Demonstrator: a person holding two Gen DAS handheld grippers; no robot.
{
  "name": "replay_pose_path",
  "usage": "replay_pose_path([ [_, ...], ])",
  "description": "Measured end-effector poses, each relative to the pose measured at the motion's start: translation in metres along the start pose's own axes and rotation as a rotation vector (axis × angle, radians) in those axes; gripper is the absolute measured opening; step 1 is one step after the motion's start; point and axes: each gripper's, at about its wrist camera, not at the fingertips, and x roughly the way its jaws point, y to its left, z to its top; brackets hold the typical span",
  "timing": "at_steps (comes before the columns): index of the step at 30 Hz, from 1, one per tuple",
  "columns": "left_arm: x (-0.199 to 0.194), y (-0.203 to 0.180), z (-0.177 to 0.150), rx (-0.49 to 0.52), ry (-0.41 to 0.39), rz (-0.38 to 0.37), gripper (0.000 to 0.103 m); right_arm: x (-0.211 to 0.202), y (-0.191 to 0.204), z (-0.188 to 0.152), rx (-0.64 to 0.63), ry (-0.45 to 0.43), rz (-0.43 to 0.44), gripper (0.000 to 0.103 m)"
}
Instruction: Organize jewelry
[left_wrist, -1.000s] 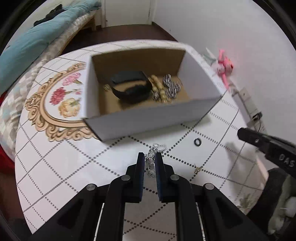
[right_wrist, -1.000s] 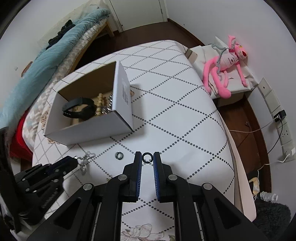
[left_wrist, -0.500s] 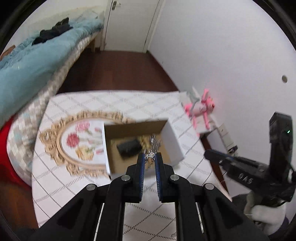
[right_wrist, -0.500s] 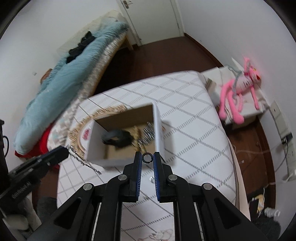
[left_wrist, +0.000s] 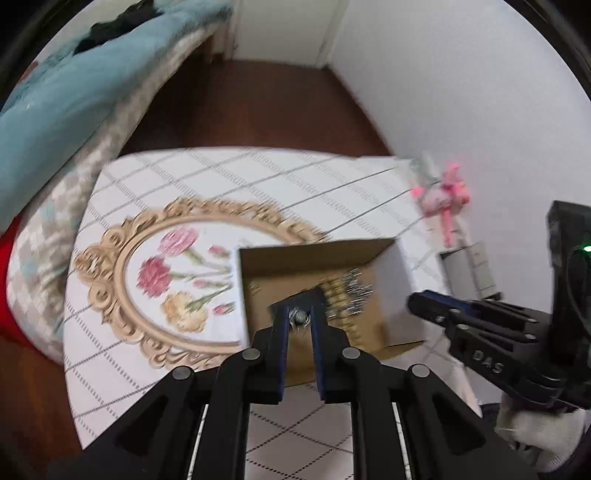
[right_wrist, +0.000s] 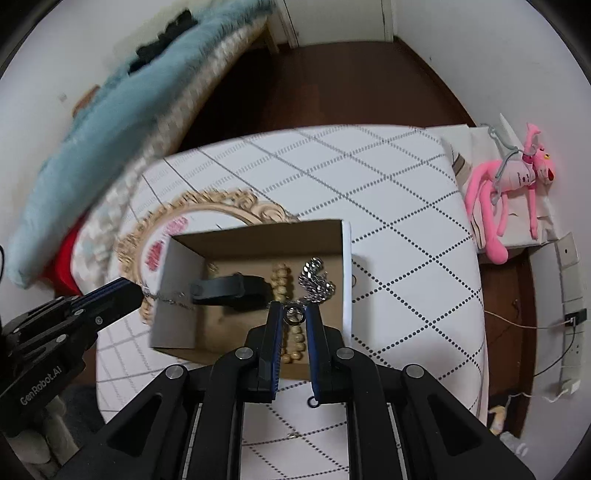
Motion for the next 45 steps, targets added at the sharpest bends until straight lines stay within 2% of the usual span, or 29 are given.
replay_pose_path([
  [2,0.009,0.004,0.001,-0.022,0.040,0.023,0.013,0.006,0.000,0.002,-0.011,0.019,-0.018,0.014],
  [4,0.015,0.006,0.003,-0.027,0.066,0.048,0.024,0.009,0.000,0.004,-0.012,0.029,-0.037,0.017],
  [5,0.017,0.008,0.003,-0.029,0.064,0.079,0.036,0.009,0.000,0.004,-0.016,0.026,-0.046,0.020],
  [6,0.016,0.009,0.002,-0.030,0.049,0.097,0.049,0.008,0.000,0.005,-0.017,0.023,-0.051,0.029],
  [7,0.014,0.011,0.002,-0.031,0.035,0.116,0.057,0.006,-0.001,0.006,-0.016,0.015,-0.062,0.040],
  [8,0.012,0.012,0.001,-0.029,0.018,0.147,0.068,0.003,-0.002,0.007,-0.019,0.007,-0.072,0.045],
  [10,0.010,0.013,0.000,-0.026,-0.007,0.167,0.069,-0.001,-0.001,0.006,-0.032,-0.015,-0.107,0.049],
  [12,0.007,0.015,-0.002,-0.034,-0.025,0.196,0.077,-0.005,-0.002,0.004,-0.031,-0.026,-0.127,0.050],
  [14,0.005,0.018,-0.004,-0.046,-0.048,0.204,0.081,-0.006,-0.003,0.001,-0.032,-0.032,-0.154,0.063],
  [16,0.006,0.019,-0.005,-0.046,-0.061,0.221,0.098,-0.006,-0.003,-0.004,-0.044,-0.038,-0.193,0.092],
  [17,0.006,0.019,-0.008,-0.045,-0.063,0.225,0.103,-0.005,-0.003,-0.006,-0.049,-0.037,-0.209,0.097],
  [18,0.007,0.018,-0.008,-0.042,-0.063,0.230,0.103,-0.004,-0.002,-0.008,-0.056,-0.034,-0.223,0.099],
  [21,0.007,0.017,-0.013,-0.037,-0.062,0.253,0.103,-0.003,-0.002,-0.013,-0.058,-0.033,-0.233,0.099],
  [23,0.005,0.015,-0.015,-0.036,-0.066,0.255,0.103,-0.006,-0.001,-0.015,-0.059,-0.048,-0.236,0.103],
  [32,-0.032,0.004,-0.016,-0.024,-0.136,0.268,0.103,-0.049,0.005,-0.025,-0.048,-0.135,-0.190,0.103],
  [36,-0.035,0.002,-0.038,-0.016,-0.129,0.308,0.103,-0.048,0.003,-0.052,-0.038,-0.120,-0.162,0.103],
  [39,-0.017,0.005,-0.068,-0.014,-0.067,0.352,0.103,-0.026,-0.003,-0.075,-0.015,-0.073,-0.166,0.103],
  [41,0.003,0.008,-0.087,0.001,-0.007,0.339,0.103,-0.009,-0.007,-0.088,-0.004,-0.044,-0.152,0.099],
  [43,0.023,0.009,-0.100,0.015,0.068,0.310,0.103,0.012,-0.010,-0.098,-0.004,-0.005,-0.146,0.077],
  [45,0.043,0.010,-0.114,0.037,0.120,0.323,0.103,0.029,-0.012,-0.104,0.002,0.023,-0.134,0.070],
])
